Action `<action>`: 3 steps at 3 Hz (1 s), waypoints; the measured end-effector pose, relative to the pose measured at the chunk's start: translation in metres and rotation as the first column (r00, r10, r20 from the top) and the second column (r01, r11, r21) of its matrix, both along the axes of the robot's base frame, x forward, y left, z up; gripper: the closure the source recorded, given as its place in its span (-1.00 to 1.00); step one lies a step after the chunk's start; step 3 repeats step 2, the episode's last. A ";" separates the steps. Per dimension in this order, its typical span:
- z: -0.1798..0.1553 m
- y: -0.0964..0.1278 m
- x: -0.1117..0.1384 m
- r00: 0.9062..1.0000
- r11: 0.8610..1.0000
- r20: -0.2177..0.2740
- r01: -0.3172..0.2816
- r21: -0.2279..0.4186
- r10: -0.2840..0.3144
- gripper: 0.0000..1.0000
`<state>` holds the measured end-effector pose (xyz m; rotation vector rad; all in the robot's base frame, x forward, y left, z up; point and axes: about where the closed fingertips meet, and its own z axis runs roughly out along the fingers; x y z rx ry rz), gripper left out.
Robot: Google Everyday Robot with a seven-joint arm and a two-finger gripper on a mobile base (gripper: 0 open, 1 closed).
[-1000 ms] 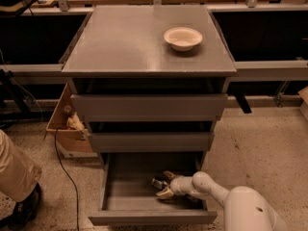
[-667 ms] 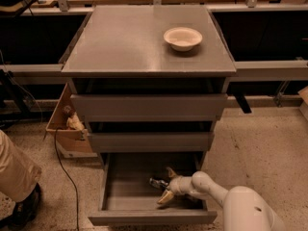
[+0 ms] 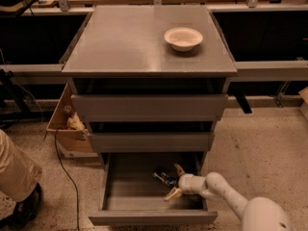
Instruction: Place redbull can into bottom drawer
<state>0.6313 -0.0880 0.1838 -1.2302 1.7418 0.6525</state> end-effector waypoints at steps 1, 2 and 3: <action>0.042 -0.051 -0.012 0.998 0.995 0.010 0.061 0.075 -0.062 -1.00; 0.038 -0.052 -0.013 0.998 0.995 0.008 0.063 0.072 -0.064 -1.00; 0.038 -0.052 -0.013 0.998 0.995 0.008 0.063 0.072 -0.064 -1.00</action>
Offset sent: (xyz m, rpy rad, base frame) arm -0.0086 -0.0381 0.0318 0.0571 -0.0098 -0.0462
